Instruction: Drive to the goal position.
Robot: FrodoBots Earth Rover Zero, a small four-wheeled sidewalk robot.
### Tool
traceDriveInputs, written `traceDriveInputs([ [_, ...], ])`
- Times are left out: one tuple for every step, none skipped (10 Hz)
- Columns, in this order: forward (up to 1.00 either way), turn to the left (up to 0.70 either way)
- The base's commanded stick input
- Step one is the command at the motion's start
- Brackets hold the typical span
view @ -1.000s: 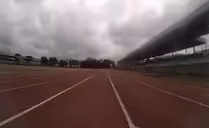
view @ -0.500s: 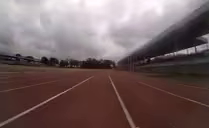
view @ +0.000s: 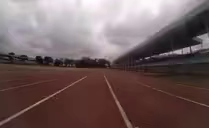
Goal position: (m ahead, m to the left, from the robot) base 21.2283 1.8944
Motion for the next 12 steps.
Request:
traceDriveInputs([
  [0.7,0.0],
  [0.7,0.0],
  [0.7,0.0],
  [0.7,0.0],
  [0.7,0.0],
  [0.7,0.0],
  [0.7,0.0],
  [0.7,0.0],
  [0.7,0.0],
  [0.7,0.0],
  [0.7,0.0],
  [0.7,0.0],
])
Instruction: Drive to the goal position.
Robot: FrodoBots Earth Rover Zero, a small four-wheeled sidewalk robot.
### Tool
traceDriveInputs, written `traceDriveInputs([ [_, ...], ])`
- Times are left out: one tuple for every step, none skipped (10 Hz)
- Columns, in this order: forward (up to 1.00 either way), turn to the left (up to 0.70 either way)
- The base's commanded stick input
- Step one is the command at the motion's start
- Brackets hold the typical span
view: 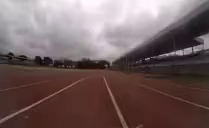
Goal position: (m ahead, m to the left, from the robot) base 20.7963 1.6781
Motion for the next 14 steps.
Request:
traceDriveInputs([
  [0.7,0.0],
  [0.7,0.0],
  [0.7,0.0],
  [0.7,0.0],
  [0.7,0.0],
  [0.7,0.0],
  [0.7,0.0],
  [0.7,0.0],
  [0.7,0.0],
  [0.7,-0.08],
  [0.7,-0.31],
  [0.7,-0.14],
  [0.7,0.0],
  [0.7,0.0],
])
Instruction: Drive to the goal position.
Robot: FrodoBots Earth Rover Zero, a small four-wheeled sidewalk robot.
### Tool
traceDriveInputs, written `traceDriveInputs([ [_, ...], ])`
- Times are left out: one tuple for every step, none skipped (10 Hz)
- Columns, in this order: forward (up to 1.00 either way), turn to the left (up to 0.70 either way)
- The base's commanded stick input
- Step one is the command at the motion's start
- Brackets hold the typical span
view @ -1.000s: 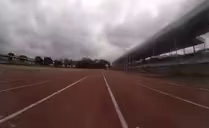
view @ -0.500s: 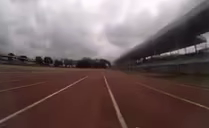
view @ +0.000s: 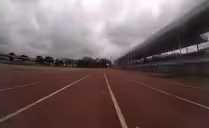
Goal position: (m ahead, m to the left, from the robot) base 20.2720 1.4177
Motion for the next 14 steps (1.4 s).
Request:
traceDriveInputs([
  [0.7,0.0],
  [0.7,0.0],
  [0.7,0.0],
  [0.7,0.0],
  [0.7,0.0],
  [0.7,0.0],
  [0.7,0.0],
  [0.7,0.0],
  [0.7,0.0],
  [0.7,0.0],
  [0.7,0.0],
  [0.7,0.0],
  [0.7,0.0],
  [0.7,0.0],
])
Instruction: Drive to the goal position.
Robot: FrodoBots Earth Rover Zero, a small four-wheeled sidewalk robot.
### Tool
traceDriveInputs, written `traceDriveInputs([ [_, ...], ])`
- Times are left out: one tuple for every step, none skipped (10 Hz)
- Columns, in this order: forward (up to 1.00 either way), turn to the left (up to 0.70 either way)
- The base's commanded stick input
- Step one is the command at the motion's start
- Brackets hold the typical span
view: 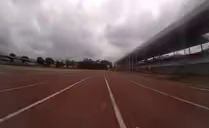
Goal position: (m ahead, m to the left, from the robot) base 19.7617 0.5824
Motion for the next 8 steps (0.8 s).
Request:
traceDriveInputs([
  [0.7,0.0],
  [0.7,0.0],
  [0.7,0.0],
  [0.7,0.0],
  [0.7,0.0],
  [0.7,0.0],
  [0.7,0.0],
  [0.7,0.0],
])
